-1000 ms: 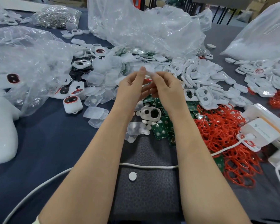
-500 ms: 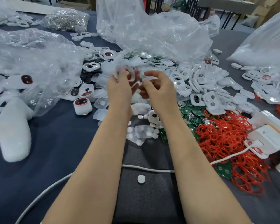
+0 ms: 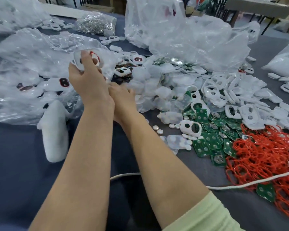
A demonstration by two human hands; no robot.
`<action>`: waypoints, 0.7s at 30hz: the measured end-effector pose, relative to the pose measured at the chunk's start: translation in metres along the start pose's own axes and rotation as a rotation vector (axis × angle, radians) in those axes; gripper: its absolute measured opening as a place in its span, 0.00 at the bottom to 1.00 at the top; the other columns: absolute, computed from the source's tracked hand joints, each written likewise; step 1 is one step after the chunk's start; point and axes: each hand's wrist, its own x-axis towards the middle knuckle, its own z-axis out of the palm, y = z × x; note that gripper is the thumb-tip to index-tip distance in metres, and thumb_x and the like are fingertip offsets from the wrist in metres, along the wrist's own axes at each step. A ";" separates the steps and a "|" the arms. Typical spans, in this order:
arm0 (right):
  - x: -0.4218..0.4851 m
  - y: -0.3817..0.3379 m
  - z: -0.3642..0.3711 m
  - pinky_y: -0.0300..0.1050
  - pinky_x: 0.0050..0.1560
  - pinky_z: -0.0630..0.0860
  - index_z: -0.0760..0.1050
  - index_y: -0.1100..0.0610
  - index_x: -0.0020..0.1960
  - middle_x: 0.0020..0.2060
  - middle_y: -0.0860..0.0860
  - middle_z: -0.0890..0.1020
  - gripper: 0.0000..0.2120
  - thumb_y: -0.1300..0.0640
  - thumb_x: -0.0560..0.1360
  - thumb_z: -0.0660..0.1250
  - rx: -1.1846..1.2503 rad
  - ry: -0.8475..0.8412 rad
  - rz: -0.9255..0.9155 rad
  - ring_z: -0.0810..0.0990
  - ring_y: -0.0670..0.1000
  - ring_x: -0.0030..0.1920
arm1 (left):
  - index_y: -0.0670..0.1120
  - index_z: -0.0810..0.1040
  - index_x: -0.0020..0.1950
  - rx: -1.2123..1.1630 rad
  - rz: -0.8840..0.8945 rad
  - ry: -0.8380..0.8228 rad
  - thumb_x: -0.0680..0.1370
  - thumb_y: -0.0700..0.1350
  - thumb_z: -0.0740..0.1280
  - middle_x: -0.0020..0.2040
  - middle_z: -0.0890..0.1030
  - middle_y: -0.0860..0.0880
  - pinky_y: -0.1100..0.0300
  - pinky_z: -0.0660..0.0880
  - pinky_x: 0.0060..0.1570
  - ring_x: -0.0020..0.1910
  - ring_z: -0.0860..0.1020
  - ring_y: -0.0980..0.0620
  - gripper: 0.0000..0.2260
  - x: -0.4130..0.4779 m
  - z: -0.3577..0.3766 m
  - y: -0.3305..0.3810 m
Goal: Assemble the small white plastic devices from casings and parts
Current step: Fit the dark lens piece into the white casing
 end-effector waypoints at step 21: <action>-0.063 0.120 -0.077 0.38 0.32 0.77 0.72 0.62 0.52 0.36 0.54 0.79 0.07 0.64 0.81 0.55 1.167 0.504 0.575 0.78 0.44 0.27 | 0.45 0.73 0.50 0.257 -0.290 -0.619 0.84 0.43 0.55 0.41 0.82 0.49 0.67 0.76 0.31 0.30 0.80 0.59 0.07 -0.074 0.038 -0.042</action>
